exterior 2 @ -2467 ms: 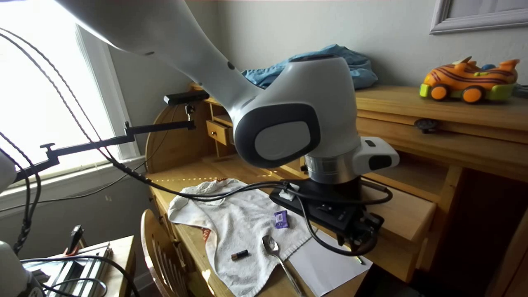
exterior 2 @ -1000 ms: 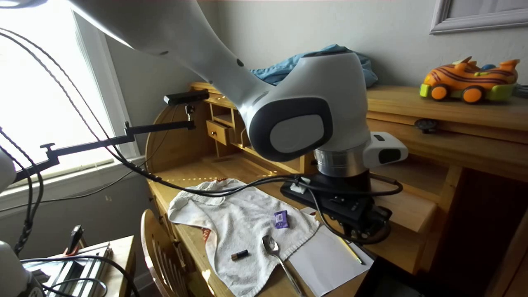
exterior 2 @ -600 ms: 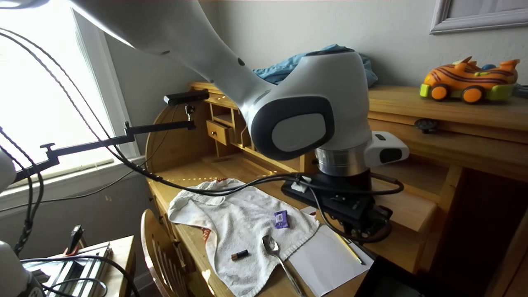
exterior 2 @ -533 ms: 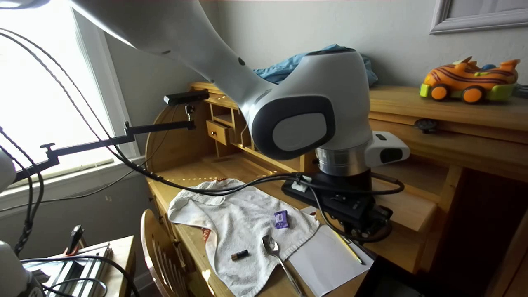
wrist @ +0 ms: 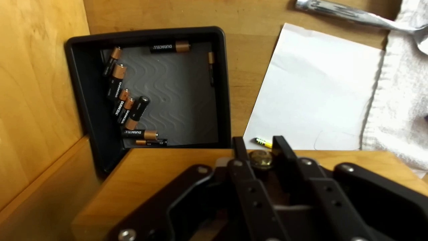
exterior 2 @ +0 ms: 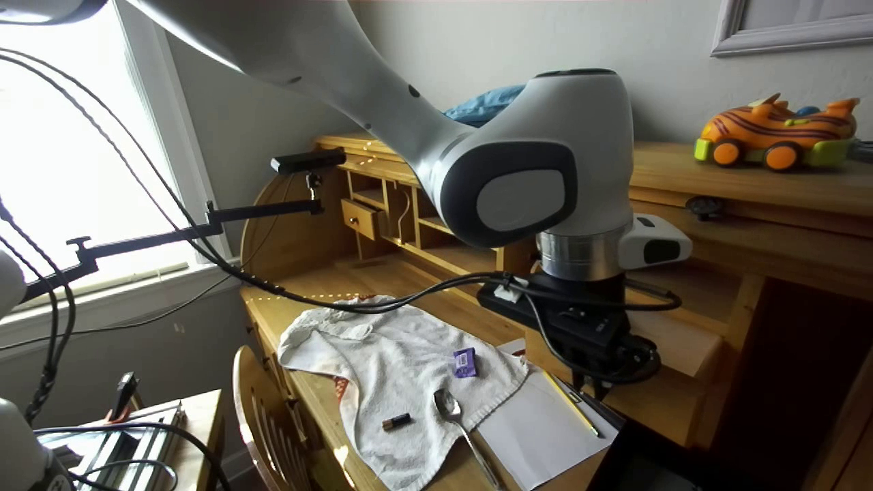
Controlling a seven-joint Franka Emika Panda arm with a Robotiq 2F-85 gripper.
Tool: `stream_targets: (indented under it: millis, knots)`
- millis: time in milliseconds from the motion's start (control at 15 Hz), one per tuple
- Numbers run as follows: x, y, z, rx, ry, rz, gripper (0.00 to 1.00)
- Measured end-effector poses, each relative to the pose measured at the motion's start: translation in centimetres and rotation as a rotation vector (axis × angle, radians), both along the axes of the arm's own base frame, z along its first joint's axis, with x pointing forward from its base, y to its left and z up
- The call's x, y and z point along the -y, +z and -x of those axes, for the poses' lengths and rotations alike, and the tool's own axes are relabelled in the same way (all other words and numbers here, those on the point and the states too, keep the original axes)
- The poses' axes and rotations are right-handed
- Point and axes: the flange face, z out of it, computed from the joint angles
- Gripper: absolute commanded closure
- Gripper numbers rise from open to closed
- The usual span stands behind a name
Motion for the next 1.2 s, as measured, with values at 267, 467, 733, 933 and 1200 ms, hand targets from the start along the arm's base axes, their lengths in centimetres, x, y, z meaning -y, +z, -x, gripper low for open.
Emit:
stream_targets:
  millis: [267, 467, 733, 933, 1200]
  knots:
    - [-0.12, 0.00, -0.18, -0.005, -0.003, -0.001, 0.75]
    - [-0.13, 0.00, -0.20, -0.005, -0.003, -0.001, 0.94]
    - [-0.15, 0.01, -0.21, -0.005, -0.002, -0.002, 0.94]
    - [-0.07, 0.21, -0.32, -0.001, -0.003, -0.001, 0.94]
    - [-0.04, 0.34, -0.42, 0.000, -0.003, 0.000, 0.94]
